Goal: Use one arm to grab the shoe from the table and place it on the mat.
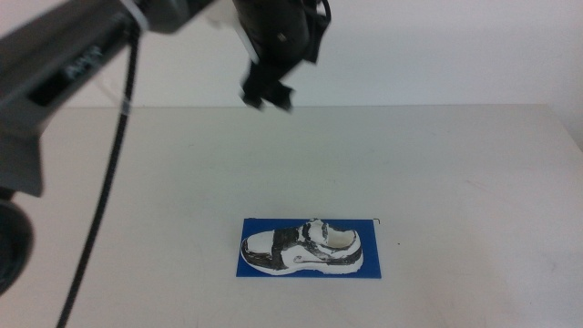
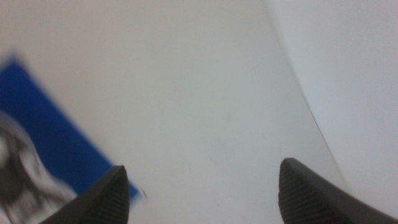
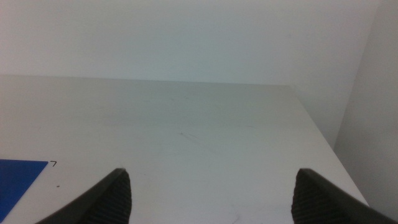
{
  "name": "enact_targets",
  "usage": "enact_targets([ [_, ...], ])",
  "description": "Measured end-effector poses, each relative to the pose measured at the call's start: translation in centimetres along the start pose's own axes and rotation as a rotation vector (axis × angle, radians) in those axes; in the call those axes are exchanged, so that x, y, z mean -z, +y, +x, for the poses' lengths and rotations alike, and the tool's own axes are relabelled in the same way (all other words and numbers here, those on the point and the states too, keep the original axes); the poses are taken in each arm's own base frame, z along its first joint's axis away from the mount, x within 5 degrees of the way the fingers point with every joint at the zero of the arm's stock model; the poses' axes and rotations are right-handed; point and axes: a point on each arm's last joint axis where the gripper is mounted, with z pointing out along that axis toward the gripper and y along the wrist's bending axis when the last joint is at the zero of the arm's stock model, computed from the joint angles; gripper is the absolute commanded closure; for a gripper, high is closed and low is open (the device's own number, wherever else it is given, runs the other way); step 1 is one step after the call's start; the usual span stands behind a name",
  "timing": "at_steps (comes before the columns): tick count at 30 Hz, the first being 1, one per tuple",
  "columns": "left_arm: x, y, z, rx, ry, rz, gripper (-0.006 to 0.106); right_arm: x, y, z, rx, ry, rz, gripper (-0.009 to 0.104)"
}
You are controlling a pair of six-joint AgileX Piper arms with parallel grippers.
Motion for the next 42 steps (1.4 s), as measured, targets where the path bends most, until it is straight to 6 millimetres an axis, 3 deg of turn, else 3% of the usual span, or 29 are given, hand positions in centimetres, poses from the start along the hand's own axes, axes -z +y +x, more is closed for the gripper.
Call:
enact_targets([
  [6, 2.9, -0.3, -1.7, -0.515, -0.166, 0.030, 0.027, 0.0, 0.0, 0.0, 0.000, 0.000, 0.000, 0.029],
  [9, 3.5, -0.4, -2.5, -0.801, -0.263, -0.013, 0.029, 0.0, 0.0, 0.0, 0.000, 0.000, 0.000, 0.029],
  [13, 3.8, -0.5, -3.1, -1.055, -0.328, -0.071, 0.031, 0.0, 0.0, 0.0, 0.000, 0.000, 0.000, 0.029],
  [20, 5.2, -0.5, -3.7, -1.120, -0.399, -0.093, 0.035, 0.0, 0.0, 0.0, 0.000, 0.000, 0.000, 0.029],
  [25, 8.8, 0.3, -5.3, -1.077, -0.425, -0.049, 0.039, 0.0, 0.0, 0.0, 0.000, 0.000, 0.000, 0.029],
  [30, 11.7, 3.5, -8.0, -1.032, -0.387, -0.059, 0.043, 0.0, 0.0, 0.0, 0.000, 0.000, 0.000, 0.029],
  [34, 12.2, 6.8, -9.2, -1.070, -0.399, 0.003, 0.046, 0.0, 0.0, 0.0, 0.000, 0.000, 0.000, 0.029],
  [42, 12.5, 16.3, -10.9, -1.019, -0.574, 0.230, 0.050, 0.0, 0.0, 0.0, 0.000, 0.000, 0.000, 0.029],
])
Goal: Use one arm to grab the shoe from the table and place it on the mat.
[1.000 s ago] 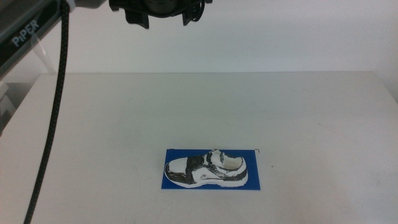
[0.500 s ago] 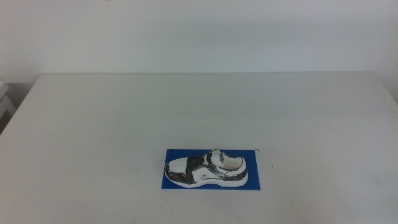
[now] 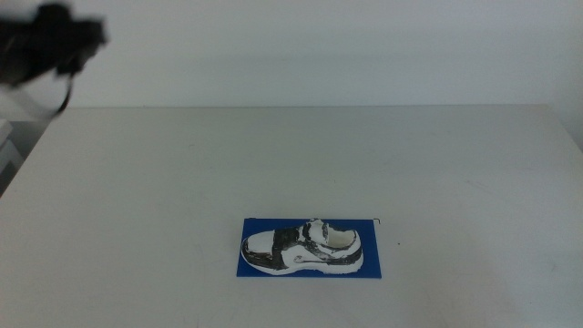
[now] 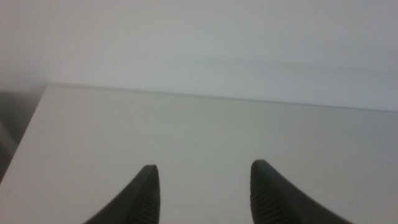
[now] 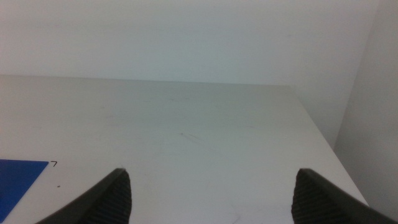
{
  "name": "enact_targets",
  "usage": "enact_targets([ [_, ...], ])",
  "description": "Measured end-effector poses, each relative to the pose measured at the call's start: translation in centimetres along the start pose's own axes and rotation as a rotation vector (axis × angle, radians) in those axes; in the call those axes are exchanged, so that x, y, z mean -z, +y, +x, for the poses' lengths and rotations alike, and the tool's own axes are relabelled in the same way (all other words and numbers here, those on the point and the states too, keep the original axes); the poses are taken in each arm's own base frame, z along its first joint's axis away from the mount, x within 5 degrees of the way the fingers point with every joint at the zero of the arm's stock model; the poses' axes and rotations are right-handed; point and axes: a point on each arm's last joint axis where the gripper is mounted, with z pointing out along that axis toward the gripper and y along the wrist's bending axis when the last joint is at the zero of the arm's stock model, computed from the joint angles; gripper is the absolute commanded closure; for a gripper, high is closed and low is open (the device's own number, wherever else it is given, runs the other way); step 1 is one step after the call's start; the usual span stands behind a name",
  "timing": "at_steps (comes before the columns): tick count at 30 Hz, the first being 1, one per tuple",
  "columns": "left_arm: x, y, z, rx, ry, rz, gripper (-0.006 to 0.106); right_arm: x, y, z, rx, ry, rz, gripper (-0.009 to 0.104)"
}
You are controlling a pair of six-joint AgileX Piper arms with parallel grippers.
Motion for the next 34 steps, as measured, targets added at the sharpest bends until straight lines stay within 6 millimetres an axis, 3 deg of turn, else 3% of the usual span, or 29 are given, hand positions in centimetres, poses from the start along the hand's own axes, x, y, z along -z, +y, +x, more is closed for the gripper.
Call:
enact_targets([
  [8, 3.6, 5.5, 8.6, 0.034, -0.056, -0.094, 0.050, 0.0, 0.0, 0.0, 0.000, 0.000, 0.000, 0.029],
  [14, 5.4, 7.4, 14.7, -0.011, -0.157, -0.142, 0.050, 0.0, 0.0, 0.0, 0.000, 0.000, 0.000, 0.029],
  [20, 6.9, 7.8, 20.6, -0.179, -0.255, -0.158, 0.050, 0.0, 0.0, 0.0, 0.000, 0.000, 0.000, 0.029],
  [26, 7.6, 8.0, 24.3, -0.196, -0.361, -0.157, 0.050, 0.0, 0.0, 0.0, 0.000, 0.000, 0.000, 0.029],
  [34, 8.3, 7.9, 24.9, -0.185, -0.453, -0.151, 0.050, 0.0, 0.0, 0.0, 0.000, 0.000, 0.000, 0.029],
])
